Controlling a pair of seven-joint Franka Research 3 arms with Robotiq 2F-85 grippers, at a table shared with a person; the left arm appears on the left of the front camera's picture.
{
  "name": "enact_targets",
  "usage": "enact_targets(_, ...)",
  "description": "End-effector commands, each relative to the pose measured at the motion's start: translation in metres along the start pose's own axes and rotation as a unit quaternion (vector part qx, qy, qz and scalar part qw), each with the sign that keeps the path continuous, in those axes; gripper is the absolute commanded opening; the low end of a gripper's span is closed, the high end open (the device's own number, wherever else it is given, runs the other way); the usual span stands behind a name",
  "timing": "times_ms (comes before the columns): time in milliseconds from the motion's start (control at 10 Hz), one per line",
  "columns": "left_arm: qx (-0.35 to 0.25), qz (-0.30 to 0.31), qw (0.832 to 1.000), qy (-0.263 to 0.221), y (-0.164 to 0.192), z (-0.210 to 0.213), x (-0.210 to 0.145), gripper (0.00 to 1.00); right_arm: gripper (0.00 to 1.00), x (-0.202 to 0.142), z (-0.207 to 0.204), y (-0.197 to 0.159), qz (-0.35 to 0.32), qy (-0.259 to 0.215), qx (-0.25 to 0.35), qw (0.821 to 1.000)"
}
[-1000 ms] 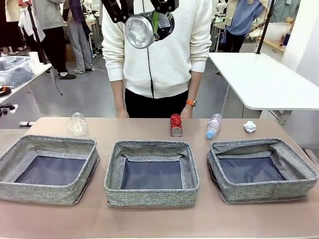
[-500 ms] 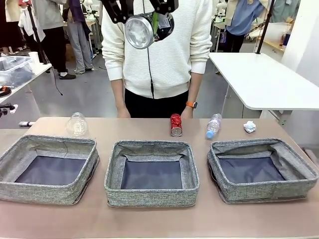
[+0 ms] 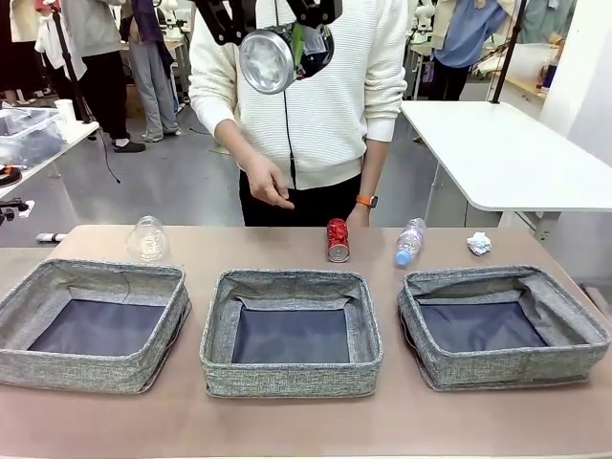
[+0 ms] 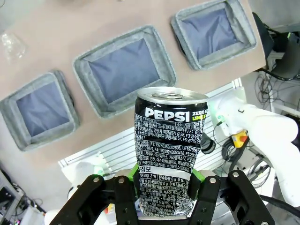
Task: Sort the waste into the appropriate baskets.
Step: Place the picked waste into the Fabric basket indicated by the person.
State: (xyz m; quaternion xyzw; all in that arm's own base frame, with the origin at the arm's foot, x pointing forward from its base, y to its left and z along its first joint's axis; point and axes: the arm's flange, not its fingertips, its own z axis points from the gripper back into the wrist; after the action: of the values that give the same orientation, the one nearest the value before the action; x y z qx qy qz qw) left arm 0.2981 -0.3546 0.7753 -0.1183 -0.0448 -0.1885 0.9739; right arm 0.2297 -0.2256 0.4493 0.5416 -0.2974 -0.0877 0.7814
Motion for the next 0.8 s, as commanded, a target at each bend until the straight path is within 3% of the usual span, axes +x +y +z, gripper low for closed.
enact_targets(0, 0.004, 0.003, 1.0, -0.005, 0.001, 0.0006, -0.0038, 0.26, 1.0, 0.0026, -0.0005, 0.0, 0.012, -0.007, 0.009, 1.0)
enact_targets(700, 0.0, 0.0, 1.0, 0.0, 0.0, 0.0, 0.0, 0.26, 1.0, 0.0026, -0.0005, 0.0, 0.012, -0.007, 0.009, 1.0)
